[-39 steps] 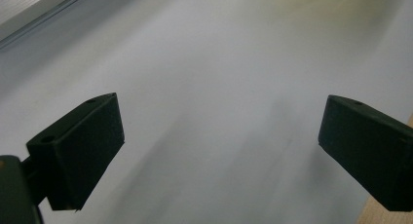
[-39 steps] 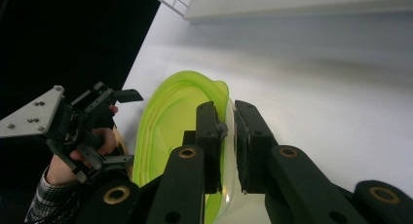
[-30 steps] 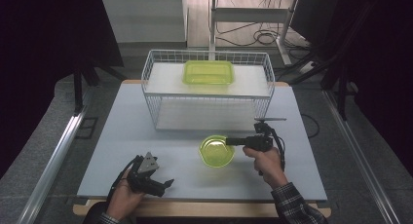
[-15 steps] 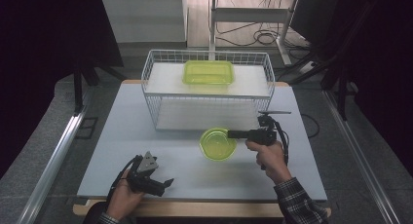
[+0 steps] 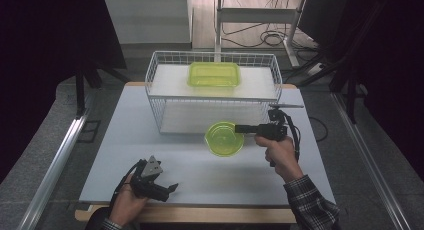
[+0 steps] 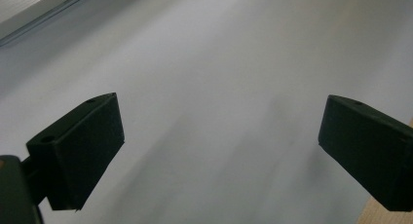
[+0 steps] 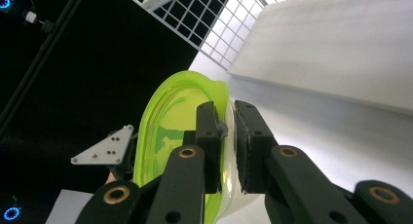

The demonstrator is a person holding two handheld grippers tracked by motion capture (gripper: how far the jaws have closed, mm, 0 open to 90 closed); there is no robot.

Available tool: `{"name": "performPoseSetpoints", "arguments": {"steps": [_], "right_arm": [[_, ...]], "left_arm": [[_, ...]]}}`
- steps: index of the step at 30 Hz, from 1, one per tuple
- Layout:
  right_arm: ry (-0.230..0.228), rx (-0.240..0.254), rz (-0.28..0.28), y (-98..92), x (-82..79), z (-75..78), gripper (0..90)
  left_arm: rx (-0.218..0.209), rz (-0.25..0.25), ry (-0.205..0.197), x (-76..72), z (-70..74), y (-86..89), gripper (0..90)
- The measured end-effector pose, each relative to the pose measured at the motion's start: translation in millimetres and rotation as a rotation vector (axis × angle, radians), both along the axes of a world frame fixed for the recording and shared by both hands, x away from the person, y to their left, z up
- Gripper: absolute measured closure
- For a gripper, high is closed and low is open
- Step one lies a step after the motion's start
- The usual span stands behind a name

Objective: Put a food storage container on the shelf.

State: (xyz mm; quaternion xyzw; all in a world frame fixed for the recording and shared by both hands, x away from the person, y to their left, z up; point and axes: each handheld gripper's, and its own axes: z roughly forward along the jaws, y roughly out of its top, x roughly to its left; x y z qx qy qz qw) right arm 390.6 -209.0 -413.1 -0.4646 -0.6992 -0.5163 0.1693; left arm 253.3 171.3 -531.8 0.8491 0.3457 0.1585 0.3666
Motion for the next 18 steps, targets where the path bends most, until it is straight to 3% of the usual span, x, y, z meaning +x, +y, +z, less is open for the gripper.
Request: {"name": "performPoseSetpoints", "arguments": {"steps": [18], "right_arm": [[-0.046,0.023,-0.015,0.8,7.7,37.5,80.7]], "left_arm": [[0.001,0.004,-0.001,0.4,0.2,1.1,2.7]]}}
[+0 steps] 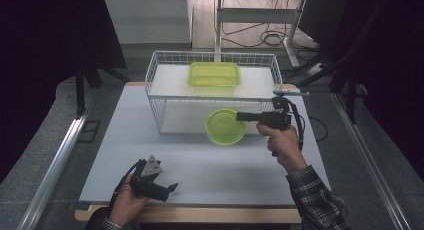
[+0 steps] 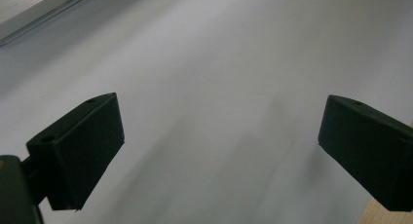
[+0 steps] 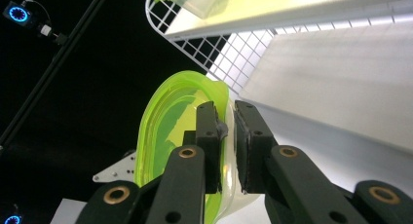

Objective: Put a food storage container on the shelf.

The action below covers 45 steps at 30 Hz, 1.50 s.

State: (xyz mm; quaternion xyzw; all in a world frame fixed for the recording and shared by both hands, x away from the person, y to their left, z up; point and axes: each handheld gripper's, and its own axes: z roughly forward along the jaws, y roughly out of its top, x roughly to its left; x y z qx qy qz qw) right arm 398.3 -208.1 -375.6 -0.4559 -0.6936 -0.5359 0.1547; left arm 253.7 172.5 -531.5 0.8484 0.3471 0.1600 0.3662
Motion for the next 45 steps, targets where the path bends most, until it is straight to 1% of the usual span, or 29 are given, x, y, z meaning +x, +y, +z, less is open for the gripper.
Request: {"name": "performPoseSetpoints", "arguments": {"steps": [1,7,8,9,18,19,20,23,25,26,27,31,36,43,45], "right_arm": [[-0.007,0.001,-0.003,0.2,1.5,5.5,80.8],[-0.023,0.011,-0.009,0.8,5.5,19.8,80.8],[-0.023,0.011,-0.009,0.8,5.5,19.8,80.8],[-0.031,0.01,-0.012,1.5,6.5,24.2,80.7],[-0.058,0.021,-0.017,5.9,12.0,42.5,80.8],[-0.058,0.021,-0.017,5.9,12.0,42.5,80.8],[-0.063,0.022,-0.018,7.3,13.1,47.4,80.8],[-0.074,0.021,-0.019,9.4,15.0,55.0,80.8],[-0.079,0.028,-0.019,11.0,16.4,59.9,80.8],[-0.079,0.028,-0.019,11.0,16.4,59.9,80.8],[-0.085,0.033,-0.022,12.7,18.1,65.5,80.8],[-0.095,0.033,-0.026,16.0,21.5,73.5,80.8],[-0.117,0.019,-0.041,21.2,27.6,83.8,80.8],[-0.138,0.013,-0.078,26.8,39.3,96.4,80.8],[-0.142,0.019,-0.091,28.1,42.8,99.7,80.8]], "left_arm": [[0.003,-0.001,0.0,0.0,0.0,-0.1,2.7],[0.0,0.001,-0.001,0.1,-0.1,0.3,2.7],[0.0,0.001,-0.001,0.1,-0.1,0.3,2.7],[0.0,0.002,-0.001,0.1,0.0,0.3,2.7],[-0.001,0.002,0.001,0.2,0.0,0.6,2.7],[-0.001,0.002,0.001,0.2,0.0,0.6,2.7],[-0.001,0.003,0.002,0.2,-0.1,0.6,2.7],[-0.003,0.003,0.003,0.1,-0.1,0.5,2.7],[-0.003,0.003,0.004,0.1,-0.1,0.6,2.7],[-0.003,0.003,0.004,0.1,-0.1,0.6,2.7],[-0.002,0.003,0.004,0.1,-0.2,0.6,2.7],[-0.003,0.003,0.005,0.2,-0.2,0.7,2.8],[-0.007,0.005,0.007,0.0,-0.2,0.8,2.8],[-0.007,0.005,0.009,-0.1,-0.1,0.9,2.8],[-0.007,0.005,0.009,0.0,-0.2,1.0,2.9]]}}
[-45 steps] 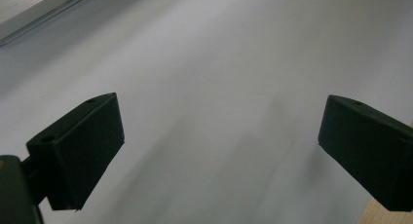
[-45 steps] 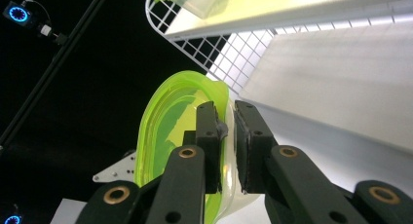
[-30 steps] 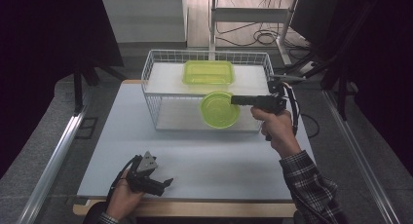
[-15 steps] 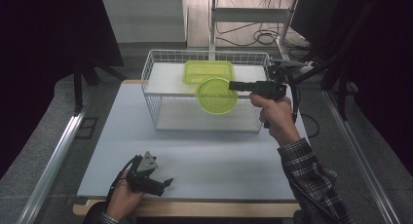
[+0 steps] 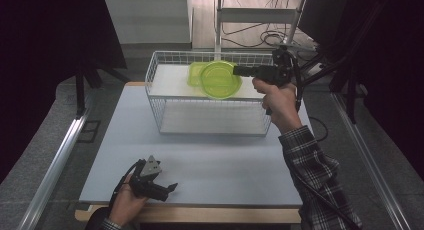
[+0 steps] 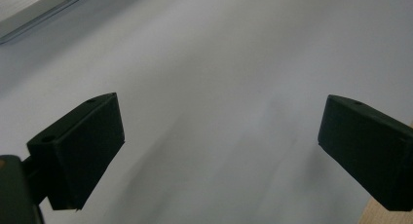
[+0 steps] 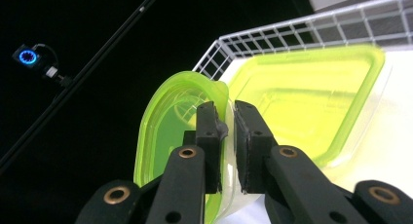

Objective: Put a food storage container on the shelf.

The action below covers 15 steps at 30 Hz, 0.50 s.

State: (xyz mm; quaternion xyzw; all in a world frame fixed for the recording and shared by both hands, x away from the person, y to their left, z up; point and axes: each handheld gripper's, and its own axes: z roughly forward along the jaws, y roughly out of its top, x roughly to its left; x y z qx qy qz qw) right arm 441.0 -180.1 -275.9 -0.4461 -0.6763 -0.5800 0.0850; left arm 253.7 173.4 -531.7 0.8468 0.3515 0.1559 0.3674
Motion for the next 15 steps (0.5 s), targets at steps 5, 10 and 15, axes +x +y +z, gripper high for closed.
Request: {"name": "performPoseSetpoints", "arguments": {"steps": [5,10,15], "right_arm": [[-0.015,-0.007,-0.03,4.2,8.8,8.7,80.8],[-0.028,-0.029,-0.063,10.8,18.3,14.1,80.8],[-0.026,-0.032,-0.086,16.3,27.1,15.0,80.8]], "left_arm": [[0.0,-0.001,0.0,0.2,-0.1,0.1,2.9],[0.001,-0.002,0.001,0.2,-0.2,0.1,2.9],[0.001,-0.003,0.002,0.1,-0.2,0.3,2.9]]}}
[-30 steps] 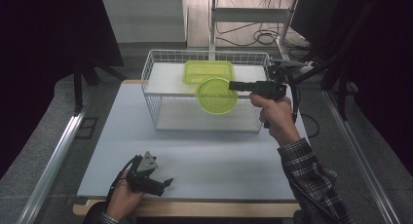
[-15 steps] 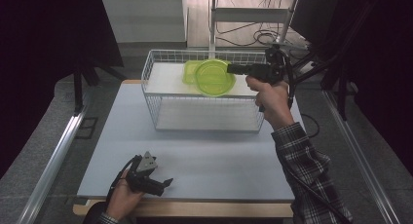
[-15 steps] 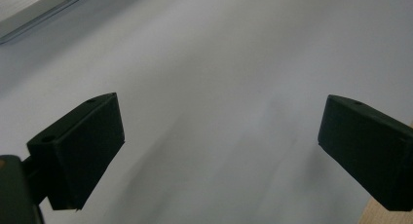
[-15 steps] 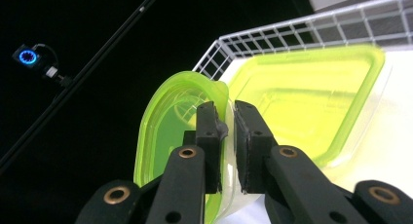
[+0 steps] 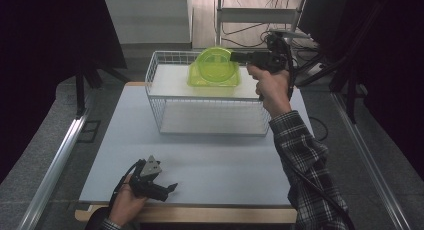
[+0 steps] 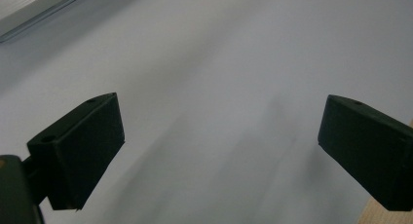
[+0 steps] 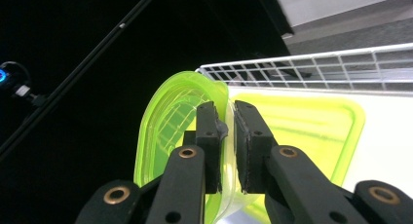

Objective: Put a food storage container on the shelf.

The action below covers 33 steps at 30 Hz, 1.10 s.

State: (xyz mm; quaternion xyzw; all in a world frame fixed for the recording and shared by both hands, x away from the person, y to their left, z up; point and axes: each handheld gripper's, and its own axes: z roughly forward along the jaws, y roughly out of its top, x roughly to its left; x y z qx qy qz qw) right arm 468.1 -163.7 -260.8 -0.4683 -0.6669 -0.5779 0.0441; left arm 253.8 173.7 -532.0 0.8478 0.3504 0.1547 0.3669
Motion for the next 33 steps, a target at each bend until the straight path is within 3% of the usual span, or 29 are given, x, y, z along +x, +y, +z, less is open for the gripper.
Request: {"name": "performPoseSetpoints", "arguments": {"steps": [15,20,30,33], "right_arm": [[0.03,-0.015,-0.054,11.3,23.0,-5.0,80.3],[-0.011,-0.098,-0.09,15.3,21.5,-3.3,77.9],[-0.04,-0.172,-0.144,18.7,24.6,-5.3,71.6],[-0.05,-0.189,-0.151,19.1,26.5,-7.1,66.0]], "left_arm": [[0.005,-0.006,0.001,0.0,-0.5,-0.1,2.9],[0.011,-0.009,0.003,0.0,-0.9,-0.7,2.9],[0.019,-0.013,0.005,-0.1,-1.4,-1.2,2.9],[0.027,-0.014,0.006,-0.1,-1.8,-1.6,3.1]]}}
